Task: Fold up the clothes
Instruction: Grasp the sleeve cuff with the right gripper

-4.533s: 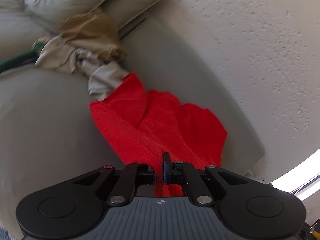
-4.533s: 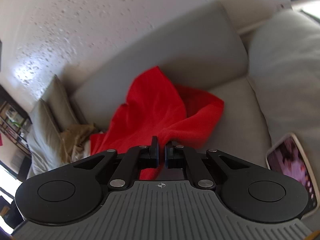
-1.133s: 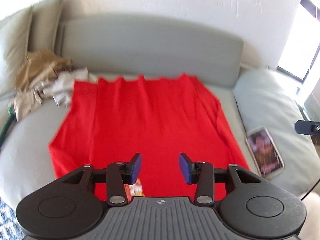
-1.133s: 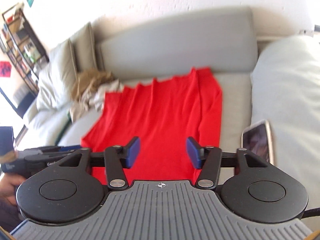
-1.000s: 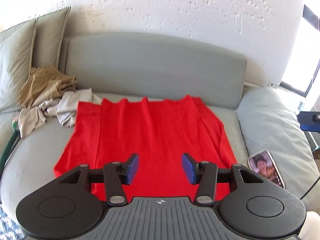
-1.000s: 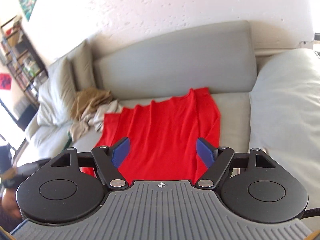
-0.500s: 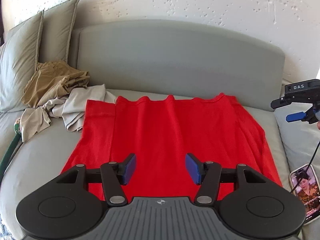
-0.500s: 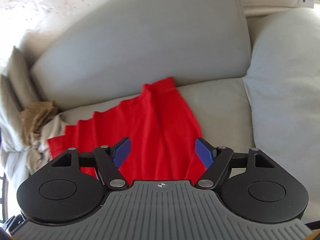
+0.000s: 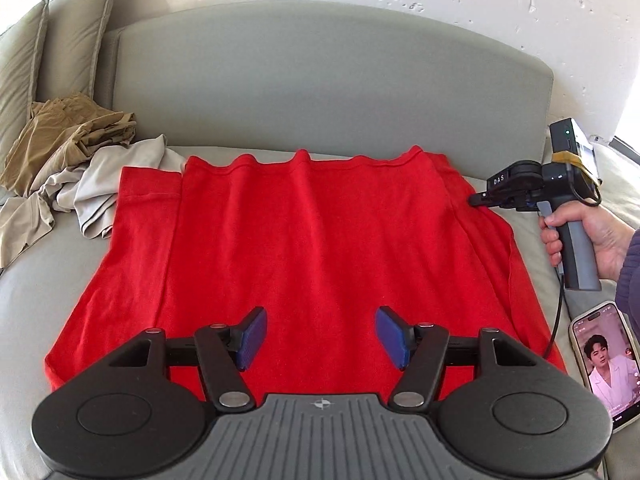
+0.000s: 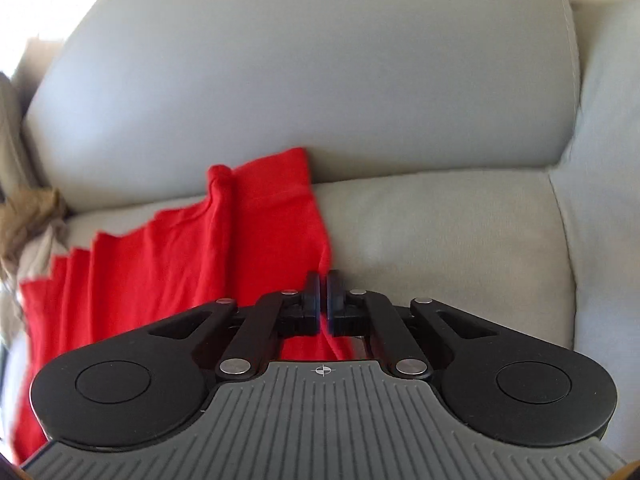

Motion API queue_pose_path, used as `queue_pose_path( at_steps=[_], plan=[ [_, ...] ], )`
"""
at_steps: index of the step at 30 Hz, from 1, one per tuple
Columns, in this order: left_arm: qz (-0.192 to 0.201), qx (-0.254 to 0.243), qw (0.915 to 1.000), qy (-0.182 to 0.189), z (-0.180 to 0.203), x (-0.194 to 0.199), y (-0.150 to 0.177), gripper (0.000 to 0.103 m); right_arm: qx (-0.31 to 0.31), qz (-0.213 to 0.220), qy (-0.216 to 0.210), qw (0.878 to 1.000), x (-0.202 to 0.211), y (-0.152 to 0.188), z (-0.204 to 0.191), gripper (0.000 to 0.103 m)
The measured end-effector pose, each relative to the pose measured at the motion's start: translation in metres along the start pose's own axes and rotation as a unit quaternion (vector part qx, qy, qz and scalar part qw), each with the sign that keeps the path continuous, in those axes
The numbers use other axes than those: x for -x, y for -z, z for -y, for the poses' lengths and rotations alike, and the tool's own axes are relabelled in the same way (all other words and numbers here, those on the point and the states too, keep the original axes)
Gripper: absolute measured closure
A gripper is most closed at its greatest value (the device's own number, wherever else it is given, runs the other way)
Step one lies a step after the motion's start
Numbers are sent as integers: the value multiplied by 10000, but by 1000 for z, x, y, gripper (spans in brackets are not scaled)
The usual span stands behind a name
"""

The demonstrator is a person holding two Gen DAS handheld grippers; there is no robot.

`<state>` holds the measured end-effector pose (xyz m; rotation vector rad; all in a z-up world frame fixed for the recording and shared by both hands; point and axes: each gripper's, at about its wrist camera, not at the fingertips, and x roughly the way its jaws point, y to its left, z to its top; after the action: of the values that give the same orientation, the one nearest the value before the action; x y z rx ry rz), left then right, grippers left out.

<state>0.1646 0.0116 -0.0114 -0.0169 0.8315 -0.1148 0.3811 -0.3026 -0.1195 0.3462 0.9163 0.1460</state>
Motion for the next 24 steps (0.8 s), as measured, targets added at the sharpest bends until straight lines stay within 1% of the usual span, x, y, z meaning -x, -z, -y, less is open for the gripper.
queue_pose_path(
  at_steps=[3,4,6,8,10,12,14,16,17,19,20,21,23,24],
  plan=[
    [49,6,10000,9,1,5,-1,42,386,362,439,9976,14,3,-14,102],
    [73,-6,10000,23,2,7,-1,42,367,548,590,9961,26,3,-18,102],
    [132,-43,9999,94,5,13,-1,41,291,998,1094,9885,55,3,-24,102],
    [172,-74,9997,186,9,18,0,40,183,1465,1624,9756,87,2,-29,102],
    [193,-98,9994,284,15,21,2,39,389,1719,2076,9622,110,3,-39,102],
    [148,-142,9991,378,20,22,5,39,600,1962,2522,9457,131,5,-50,102],
    [84,-180,9989,428,25,23,8,39,1249,1775,2957,9303,125,10,-68,102],
    [22,-190,9989,435,27,24,12,38,1685,1290,2892,9334,101,21,-82,101],
    [-18,-181,9989,421,26,25,13,38,1898,1042,2848,9338,89,26,-89,99],
    [-106,-158,9991,381,25,26,17,38,2094,328,2256,9509,61,41,-104,87],
    [-145,-144,9992,355,24,27,20,38,2070,13,1928,9591,51,49,-110,68],
    [-178,-129,9992,325,22,27,22,38,1991,-161,1654,9658,47,55,-113,61],
    [-256,-75,9992,293,20,27,25,37,1672,-309,1067,9796,51,63,-115,59],
    [-295,-46,9992,279,19,26,26,37,1522,-329,914,9836,57,63,-112,58]
  ],
)
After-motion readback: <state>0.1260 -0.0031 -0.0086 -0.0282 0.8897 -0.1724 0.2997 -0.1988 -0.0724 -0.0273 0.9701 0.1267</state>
